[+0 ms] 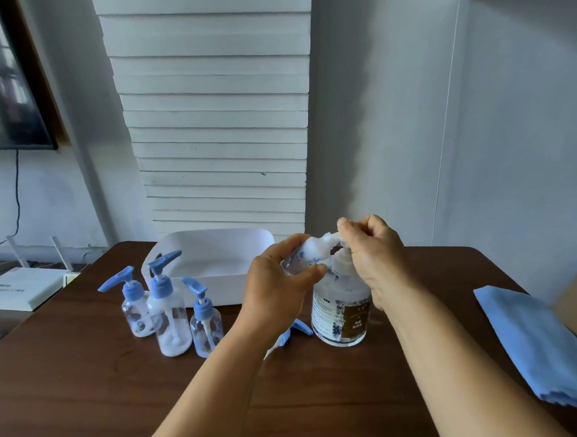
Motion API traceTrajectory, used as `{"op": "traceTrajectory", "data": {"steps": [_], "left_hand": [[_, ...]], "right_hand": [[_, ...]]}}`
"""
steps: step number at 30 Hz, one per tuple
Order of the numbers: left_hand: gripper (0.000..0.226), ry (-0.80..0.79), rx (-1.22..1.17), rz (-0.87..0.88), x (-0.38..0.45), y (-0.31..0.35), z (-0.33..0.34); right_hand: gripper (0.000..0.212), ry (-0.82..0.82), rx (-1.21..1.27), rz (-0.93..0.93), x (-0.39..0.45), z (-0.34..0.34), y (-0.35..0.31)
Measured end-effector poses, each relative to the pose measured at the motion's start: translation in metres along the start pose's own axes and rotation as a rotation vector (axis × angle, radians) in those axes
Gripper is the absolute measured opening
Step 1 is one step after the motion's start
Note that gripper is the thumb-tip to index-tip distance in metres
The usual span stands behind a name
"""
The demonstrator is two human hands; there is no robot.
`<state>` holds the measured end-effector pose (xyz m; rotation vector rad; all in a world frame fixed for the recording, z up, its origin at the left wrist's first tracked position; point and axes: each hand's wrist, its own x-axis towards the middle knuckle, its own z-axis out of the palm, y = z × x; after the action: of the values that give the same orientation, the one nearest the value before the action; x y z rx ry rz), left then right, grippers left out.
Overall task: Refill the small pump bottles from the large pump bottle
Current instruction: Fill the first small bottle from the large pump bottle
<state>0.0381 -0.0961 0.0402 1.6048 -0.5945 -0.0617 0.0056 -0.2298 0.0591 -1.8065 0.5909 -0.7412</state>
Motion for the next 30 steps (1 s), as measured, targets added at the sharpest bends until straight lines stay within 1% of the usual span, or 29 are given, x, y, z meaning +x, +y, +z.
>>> {"op": "traceTrajectory", "data": {"steps": [3, 6, 8, 13, 19, 25, 30], "left_hand": [[0.036, 0.002, -0.008, -0.012, -0.001, -0.003, 0.0], [0.042, 0.02, 0.051, 0.003, 0.003, 0.0, -0.002], [0.043, 0.036, 0.075, 0.016, 0.005, 0.002, -0.002], [0.04, 0.006, -0.004, -0.024, 0.0, -0.004, 0.001], [0.041, 0.025, 0.02, -0.016, 0.002, 0.002, -0.001], [0.038, -0.014, -0.028, -0.022, -0.003, -0.001, 0.0], [0.037, 0.002, -0.016, -0.007, -0.002, 0.003, 0.0]], "right_hand": [[0.03, -0.005, -0.007, 0.005, -0.002, 0.001, 0.001], [0.029, -0.01, -0.022, 0.0, 0.0, -0.003, -0.008], [0.028, -0.01, -0.038, -0.014, 0.001, -0.005, -0.012], [0.028, -0.015, 0.039, 0.019, -0.004, 0.002, 0.0], [0.033, -0.035, -0.028, -0.015, -0.001, -0.007, -0.014], [0.032, -0.021, 0.043, 0.002, -0.008, -0.001, -0.003], [0.03, -0.028, 0.008, -0.002, -0.005, -0.004, -0.009]]}}
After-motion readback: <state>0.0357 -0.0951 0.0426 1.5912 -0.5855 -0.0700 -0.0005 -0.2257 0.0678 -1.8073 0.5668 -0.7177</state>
